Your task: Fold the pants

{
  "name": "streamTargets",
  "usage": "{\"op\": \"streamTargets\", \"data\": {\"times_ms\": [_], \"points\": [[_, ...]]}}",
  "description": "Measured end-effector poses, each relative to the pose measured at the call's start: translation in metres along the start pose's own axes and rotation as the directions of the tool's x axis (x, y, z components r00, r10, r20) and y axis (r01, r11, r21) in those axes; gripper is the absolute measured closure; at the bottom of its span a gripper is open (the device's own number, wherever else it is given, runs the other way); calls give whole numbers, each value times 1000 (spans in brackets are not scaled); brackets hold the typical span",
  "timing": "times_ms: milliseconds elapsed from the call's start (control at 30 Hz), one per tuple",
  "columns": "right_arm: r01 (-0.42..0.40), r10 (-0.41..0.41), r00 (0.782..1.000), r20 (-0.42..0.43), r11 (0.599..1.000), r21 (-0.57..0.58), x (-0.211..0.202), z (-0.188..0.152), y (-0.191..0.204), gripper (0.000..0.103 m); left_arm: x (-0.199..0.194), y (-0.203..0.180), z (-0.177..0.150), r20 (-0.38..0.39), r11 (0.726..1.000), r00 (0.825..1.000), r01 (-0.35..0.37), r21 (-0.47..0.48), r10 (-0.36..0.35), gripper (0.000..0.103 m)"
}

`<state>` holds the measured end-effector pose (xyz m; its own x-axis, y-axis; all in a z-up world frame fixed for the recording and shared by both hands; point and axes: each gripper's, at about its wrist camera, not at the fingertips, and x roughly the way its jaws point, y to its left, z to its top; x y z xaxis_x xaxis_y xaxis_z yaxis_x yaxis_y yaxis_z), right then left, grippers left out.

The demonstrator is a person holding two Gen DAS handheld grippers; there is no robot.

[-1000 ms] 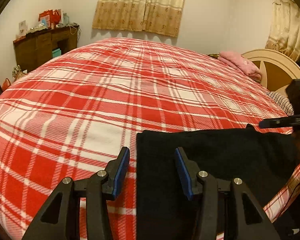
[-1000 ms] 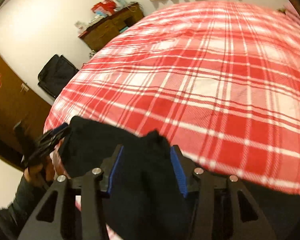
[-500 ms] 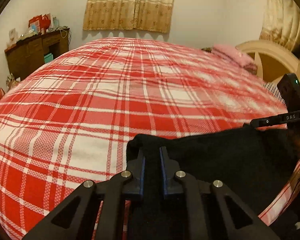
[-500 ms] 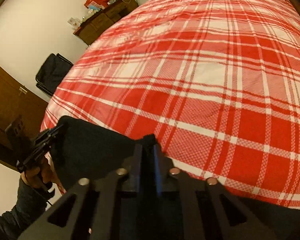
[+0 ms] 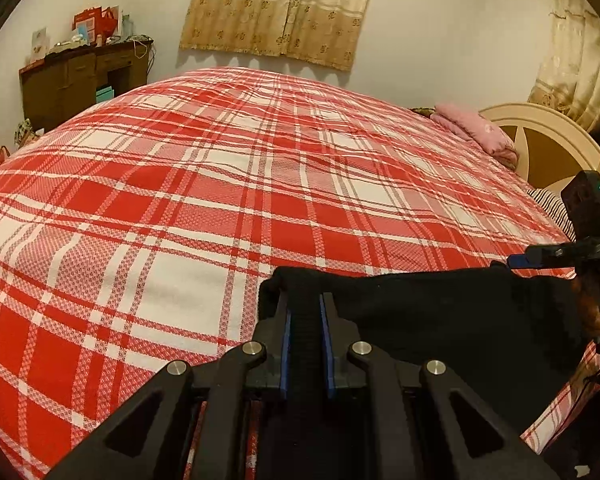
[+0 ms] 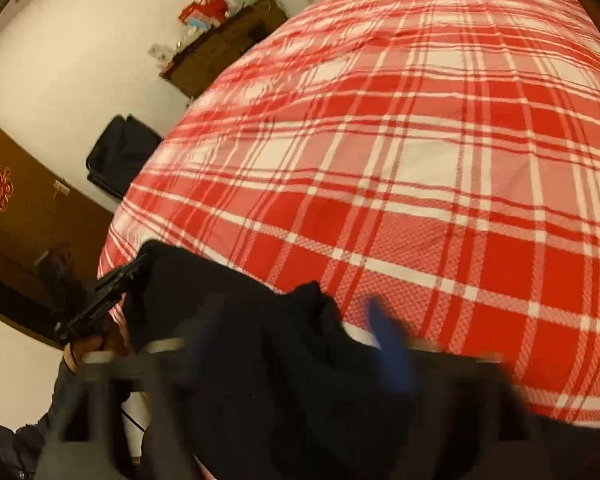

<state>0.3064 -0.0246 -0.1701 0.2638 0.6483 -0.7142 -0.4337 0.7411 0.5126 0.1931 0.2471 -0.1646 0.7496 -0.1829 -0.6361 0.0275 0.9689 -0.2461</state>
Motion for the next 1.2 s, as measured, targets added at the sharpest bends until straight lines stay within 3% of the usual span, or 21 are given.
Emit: {"op": "streamTargets", "data": {"times_ms": [33,100,300,333,400,567,767,933,1067,1133,1200], "points": [[-2,2,1000,-1,1000,-2,0,0,0,42,0,1,1,-1,1000,1000,1,-4,-1,90],[22,-22,1000,-21,1000,-18,4,2,3,59,-1,0,1,3,1000,1000,-3,-5,3,90],[38,-39,997,-63,999,-11,20,0,-3,66,-2,0,0,7,1000,1000,7,-15,-7,90],[32,-33,998,-61,999,-8,21,-1,-4,80,-2,0,0,7,1000,1000,6,-14,-6,90],[0,0,999,-53,1000,5,23,0,-4,91,-3,1,0,7,1000,1000,11,-21,-11,90],[-1,1,1000,-12,1000,-29,9,5,8,94,-8,3,1,19,999,1000,22,-29,-21,90],[90,-90,996,2,995,-44,21,16,1,95,2,16,-2,17,994,999,50,-95,-49,90],[94,-93,995,29,995,-32,30,9,-10,95,-4,8,0,24,998,1000,6,-59,-5,88],[70,-67,996,63,997,-36,14,10,0,95,-26,-20,5,100,996,994,-61,60,55,88],[86,-79,993,85,993,-79,3,12,10,95,-16,-19,6,71,994,994,-83,76,78,88],[133,-127,989,75,987,-91,9,12,11,95,-1,-7,4,32,996,996,-83,33,82,88]]}}
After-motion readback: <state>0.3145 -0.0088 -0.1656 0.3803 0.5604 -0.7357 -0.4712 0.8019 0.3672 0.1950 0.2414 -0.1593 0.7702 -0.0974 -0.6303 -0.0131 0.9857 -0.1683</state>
